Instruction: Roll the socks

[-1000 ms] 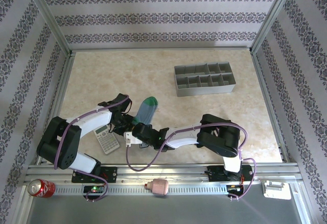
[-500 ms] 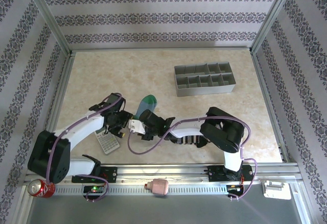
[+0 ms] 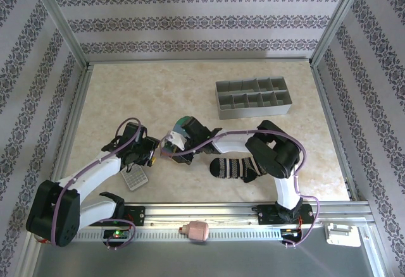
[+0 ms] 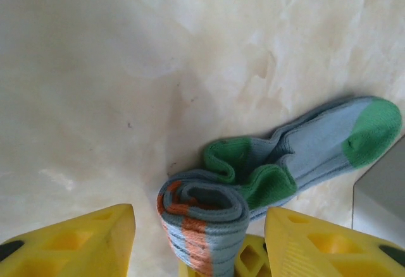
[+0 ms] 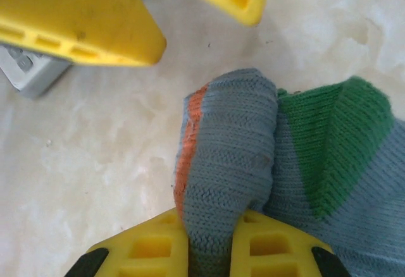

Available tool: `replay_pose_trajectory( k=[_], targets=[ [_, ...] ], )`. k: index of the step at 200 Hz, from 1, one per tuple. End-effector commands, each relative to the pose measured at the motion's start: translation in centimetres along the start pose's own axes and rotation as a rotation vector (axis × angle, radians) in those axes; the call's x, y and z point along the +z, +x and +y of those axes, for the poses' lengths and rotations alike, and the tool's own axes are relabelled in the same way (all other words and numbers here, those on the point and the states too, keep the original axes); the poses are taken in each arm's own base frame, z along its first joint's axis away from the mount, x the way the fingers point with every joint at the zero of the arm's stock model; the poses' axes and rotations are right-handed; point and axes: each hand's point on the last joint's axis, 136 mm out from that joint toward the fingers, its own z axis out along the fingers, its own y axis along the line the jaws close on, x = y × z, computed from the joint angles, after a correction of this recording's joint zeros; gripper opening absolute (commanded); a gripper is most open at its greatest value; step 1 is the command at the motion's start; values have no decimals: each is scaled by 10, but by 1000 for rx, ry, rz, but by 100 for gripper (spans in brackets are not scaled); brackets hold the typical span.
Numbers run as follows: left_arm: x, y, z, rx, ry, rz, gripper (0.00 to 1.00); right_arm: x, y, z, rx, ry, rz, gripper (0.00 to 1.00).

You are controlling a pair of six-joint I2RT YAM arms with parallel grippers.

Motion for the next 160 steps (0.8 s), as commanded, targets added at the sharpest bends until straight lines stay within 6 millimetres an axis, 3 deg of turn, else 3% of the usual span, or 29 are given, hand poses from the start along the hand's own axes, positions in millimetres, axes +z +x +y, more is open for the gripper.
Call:
replay_pose_trajectory(
  k=[1, 44, 81, 119, 143, 160],
  targets=[
    [-1, 12, -28, 51, 147, 51, 56, 10, 90, -2, 323, -85, 273, 0],
    [7, 23, -14, 68, 118, 79, 57, 9, 86, -10, 460, -153, 244, 0],
    [22, 30, -16, 89, 98, 99, 57, 10, 89, -12, 497, -170, 237, 0],
    [40, 34, -5, 132, 34, 98, 57, 11, 92, -16, 505, -169, 239, 0],
    [49, 34, 5, 140, -7, 92, 54, 11, 89, -18, 489, -168, 233, 0],
    [53, 35, 13, 129, -43, 95, 44, 11, 88, -21, 469, -155, 235, 0]
  ],
)
